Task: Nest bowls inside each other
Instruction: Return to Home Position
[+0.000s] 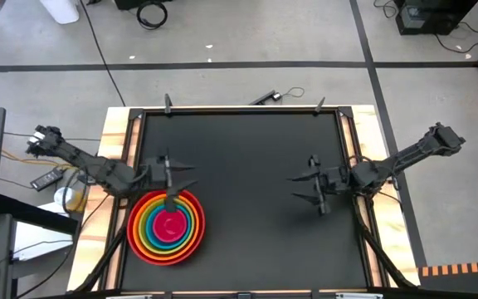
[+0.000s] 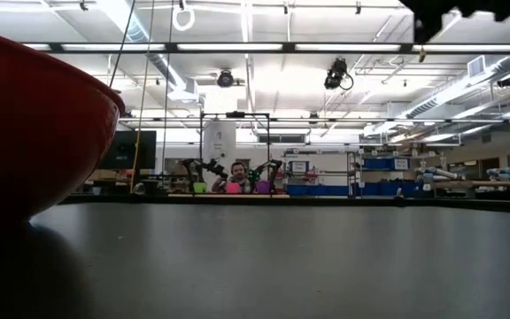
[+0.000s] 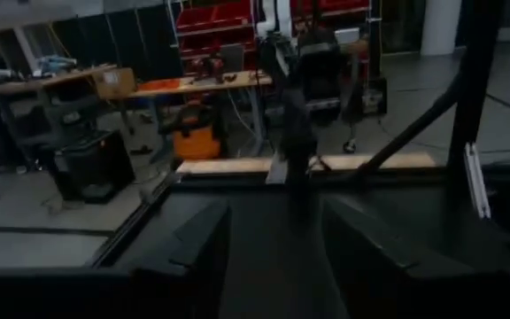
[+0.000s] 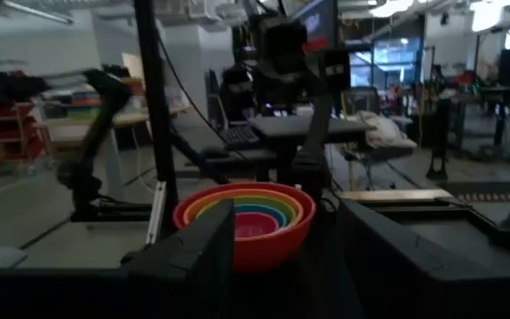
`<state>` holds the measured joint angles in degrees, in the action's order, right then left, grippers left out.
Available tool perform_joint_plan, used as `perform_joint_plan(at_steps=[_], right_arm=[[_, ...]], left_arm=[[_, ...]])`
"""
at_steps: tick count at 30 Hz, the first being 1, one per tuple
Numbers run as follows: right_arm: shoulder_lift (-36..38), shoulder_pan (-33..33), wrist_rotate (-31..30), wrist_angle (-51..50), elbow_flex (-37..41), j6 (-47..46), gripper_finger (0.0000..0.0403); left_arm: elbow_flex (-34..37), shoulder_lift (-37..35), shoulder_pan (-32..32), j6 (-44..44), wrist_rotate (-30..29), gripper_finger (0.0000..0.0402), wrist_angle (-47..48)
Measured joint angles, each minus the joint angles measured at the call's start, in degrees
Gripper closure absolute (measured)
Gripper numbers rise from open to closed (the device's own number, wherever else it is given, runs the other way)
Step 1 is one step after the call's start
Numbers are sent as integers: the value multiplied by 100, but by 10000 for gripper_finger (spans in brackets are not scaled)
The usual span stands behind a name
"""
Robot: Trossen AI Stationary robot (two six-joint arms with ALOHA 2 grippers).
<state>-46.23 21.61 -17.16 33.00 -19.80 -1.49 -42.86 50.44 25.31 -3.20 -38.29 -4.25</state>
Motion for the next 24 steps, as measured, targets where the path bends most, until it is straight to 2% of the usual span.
perform_joint_plan(at_steps=[4,10,16,21,24], right_arm=[[581,147,-257,227,672,-165,197],[1193,247,-640,431,1307,-287,197],[1669,231,-897,431,1447,187,197],[1982,216,-891,429,1547,413,197],[2091,188,-895,473,1689,290,197]], left_arm=[[806,-795,357,261,-345,221,78],[1754,-1756,432,327,-336,225,110],[2355,-2529,-60,138,10,251,-200],[3162,-2656,-798,450,1008,262,-1164],[3429,-2646,-1167,664,1271,262,-1271]])
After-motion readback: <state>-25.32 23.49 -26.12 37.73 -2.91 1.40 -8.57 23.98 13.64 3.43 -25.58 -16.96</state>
